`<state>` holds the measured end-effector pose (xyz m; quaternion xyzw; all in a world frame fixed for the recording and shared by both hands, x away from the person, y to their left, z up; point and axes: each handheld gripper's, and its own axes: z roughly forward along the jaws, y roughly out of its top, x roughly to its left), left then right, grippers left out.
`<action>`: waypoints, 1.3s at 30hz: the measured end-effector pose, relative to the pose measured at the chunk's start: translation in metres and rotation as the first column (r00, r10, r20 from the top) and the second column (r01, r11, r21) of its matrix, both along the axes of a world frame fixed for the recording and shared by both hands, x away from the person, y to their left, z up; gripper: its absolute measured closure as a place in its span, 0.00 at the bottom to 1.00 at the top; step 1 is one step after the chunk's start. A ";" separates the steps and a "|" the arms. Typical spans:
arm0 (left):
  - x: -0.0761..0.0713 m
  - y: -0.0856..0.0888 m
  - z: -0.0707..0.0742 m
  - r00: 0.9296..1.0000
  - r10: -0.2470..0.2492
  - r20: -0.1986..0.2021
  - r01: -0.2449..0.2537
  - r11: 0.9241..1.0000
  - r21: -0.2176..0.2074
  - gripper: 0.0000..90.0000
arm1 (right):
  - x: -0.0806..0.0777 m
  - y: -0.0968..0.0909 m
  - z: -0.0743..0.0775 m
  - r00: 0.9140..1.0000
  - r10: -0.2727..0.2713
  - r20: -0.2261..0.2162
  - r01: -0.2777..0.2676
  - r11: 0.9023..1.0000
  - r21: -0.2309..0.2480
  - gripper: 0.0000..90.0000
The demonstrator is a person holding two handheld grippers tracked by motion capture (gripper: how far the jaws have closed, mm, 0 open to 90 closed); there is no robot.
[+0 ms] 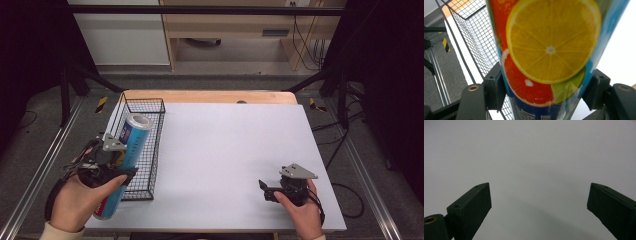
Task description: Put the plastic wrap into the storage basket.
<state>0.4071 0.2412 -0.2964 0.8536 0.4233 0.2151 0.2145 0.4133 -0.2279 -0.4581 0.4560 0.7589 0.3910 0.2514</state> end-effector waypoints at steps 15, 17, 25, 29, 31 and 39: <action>0.037 0.009 -0.014 0.996 0.071 -0.055 -0.077 0.992 -0.100 0.36 | 0.000 0.001 -0.001 1.000 0.015 -0.011 -0.015 1.000 -0.008 0.07; 0.042 0.010 -0.017 0.995 0.080 -0.063 -0.086 0.991 -0.106 0.36 | 0.000 0.002 -0.001 1.000 0.019 -0.011 -0.019 1.000 -0.008 0.07; 0.060 0.008 -0.031 0.990 0.097 -0.098 -0.105 0.991 -0.085 0.36 | 0.000 0.003 -0.001 1.000 0.029 -0.009 -0.029 0.999 -0.020 0.07; 0.069 0.010 -0.037 0.987 0.119 -0.110 -0.129 0.988 -0.082 0.36 | 0.000 0.004 -0.002 0.999 0.029 -0.015 -0.029 0.999 -0.019 0.07; 0.071 0.010 -0.038 0.986 0.125 -0.112 -0.135 0.987 -0.082 0.36 | 0.000 0.004 -0.002 0.999 0.031 -0.014 -0.032 0.999 -0.023 0.07; 0.077 0.015 -0.042 0.981 0.147 -0.130 -0.156 0.986 -0.066 0.36 | 0.000 0.004 -0.002 0.999 0.031 -0.022 -0.032 0.999 -0.021 0.07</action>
